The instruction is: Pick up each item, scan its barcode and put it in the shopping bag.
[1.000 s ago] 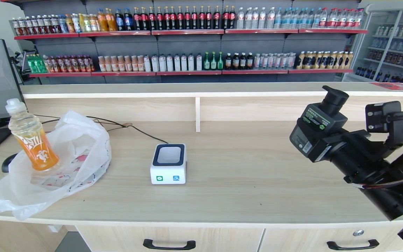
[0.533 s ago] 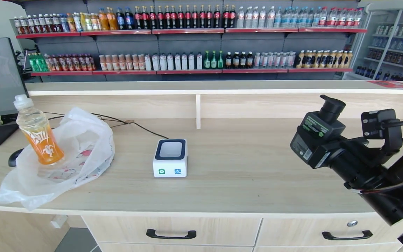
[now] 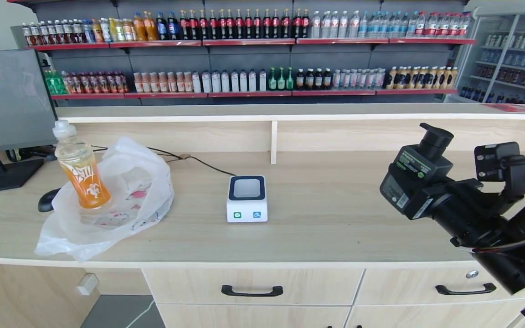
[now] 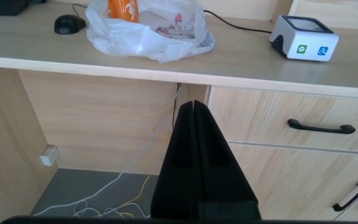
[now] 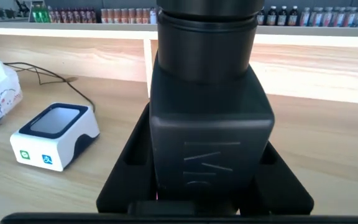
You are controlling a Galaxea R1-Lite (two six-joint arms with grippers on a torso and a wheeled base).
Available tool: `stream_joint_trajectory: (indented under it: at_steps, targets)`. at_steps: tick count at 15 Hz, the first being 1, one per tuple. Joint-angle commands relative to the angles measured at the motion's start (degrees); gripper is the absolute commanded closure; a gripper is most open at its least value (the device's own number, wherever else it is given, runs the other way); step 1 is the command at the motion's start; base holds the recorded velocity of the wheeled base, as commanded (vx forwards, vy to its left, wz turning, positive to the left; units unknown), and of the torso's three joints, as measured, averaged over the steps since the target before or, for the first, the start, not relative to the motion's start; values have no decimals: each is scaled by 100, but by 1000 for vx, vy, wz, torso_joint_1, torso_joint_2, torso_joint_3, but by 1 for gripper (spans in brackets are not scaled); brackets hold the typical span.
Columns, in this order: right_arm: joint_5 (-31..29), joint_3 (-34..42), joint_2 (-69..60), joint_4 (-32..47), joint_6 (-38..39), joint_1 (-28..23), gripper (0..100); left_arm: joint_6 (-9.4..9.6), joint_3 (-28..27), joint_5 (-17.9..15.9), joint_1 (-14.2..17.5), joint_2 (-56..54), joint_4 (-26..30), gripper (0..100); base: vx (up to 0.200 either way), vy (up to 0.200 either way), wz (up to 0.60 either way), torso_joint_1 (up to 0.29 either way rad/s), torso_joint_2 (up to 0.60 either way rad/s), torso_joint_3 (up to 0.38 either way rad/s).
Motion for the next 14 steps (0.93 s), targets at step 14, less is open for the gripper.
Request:
stream_joint_trajectory:
  at_steps: [14]
  targets:
    - [16,71,-100,-26,71,-33,100,-10,7,0,0,-2,-10,100,0,186,0,4,1,2]
